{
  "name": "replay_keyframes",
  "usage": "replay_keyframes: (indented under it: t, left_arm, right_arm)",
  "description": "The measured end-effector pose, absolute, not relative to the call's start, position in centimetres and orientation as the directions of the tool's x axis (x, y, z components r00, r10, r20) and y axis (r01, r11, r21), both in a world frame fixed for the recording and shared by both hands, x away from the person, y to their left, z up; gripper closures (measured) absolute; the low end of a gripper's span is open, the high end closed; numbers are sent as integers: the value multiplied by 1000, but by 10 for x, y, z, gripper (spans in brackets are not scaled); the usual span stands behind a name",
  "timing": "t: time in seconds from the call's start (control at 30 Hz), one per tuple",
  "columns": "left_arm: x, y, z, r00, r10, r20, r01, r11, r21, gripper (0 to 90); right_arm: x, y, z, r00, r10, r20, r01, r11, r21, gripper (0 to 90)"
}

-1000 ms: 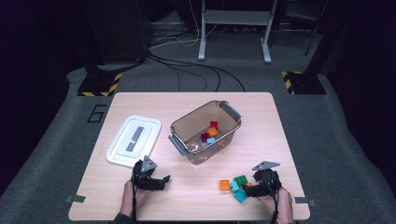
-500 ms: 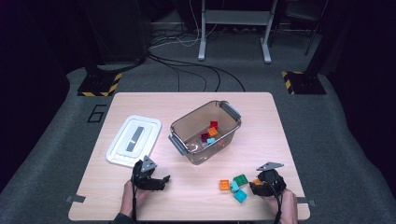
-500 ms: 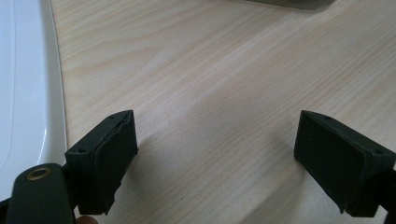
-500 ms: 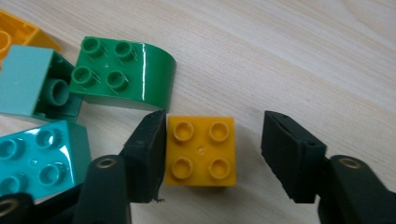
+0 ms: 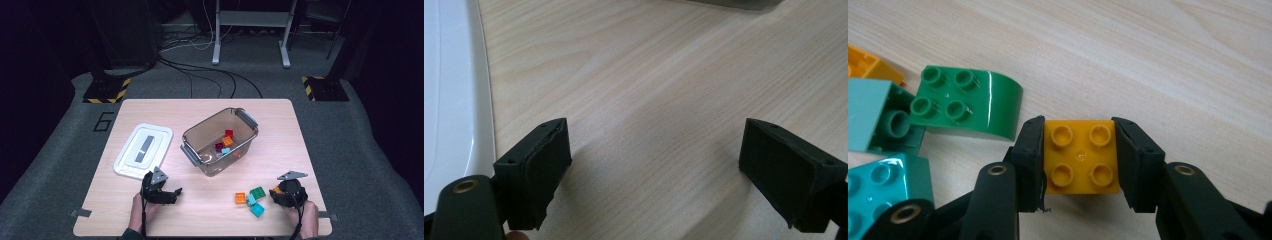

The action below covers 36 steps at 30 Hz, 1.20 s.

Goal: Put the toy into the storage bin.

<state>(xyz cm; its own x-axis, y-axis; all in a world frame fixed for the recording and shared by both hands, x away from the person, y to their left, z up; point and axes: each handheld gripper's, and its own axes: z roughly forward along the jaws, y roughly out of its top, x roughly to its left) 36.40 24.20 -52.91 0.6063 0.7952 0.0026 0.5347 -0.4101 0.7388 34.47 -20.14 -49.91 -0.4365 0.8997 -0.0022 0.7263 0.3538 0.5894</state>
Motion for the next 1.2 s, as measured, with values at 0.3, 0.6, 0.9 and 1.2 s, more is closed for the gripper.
replay_keyframes:
  t: [0.3, 0.6, 0.9, 1.2]
  left_arm:
    - [364, 242, -529, 607, 795, 3, 534, -411, 739, 130]
    - [364, 242, -529, 606, 795, 2, 535, -410, 739, 130]
    - [364, 242, -529, 608, 794, 0, 536, -411, 737, 130]
    - [364, 242, -529, 609, 794, 0, 536, -411, 737, 130]
  right_arm:
    - [356, -199, -492, -447, 894, -17, 702, 362, 613, 581]
    - [370, -196, -481, -451, 892, -22, 685, 362, 633, 581]
    - [384, -190, -468, -469, 883, -18, 661, 365, 656, 581]
    - [398, -185, -455, -473, 881, -21, 640, 360, 679, 581]
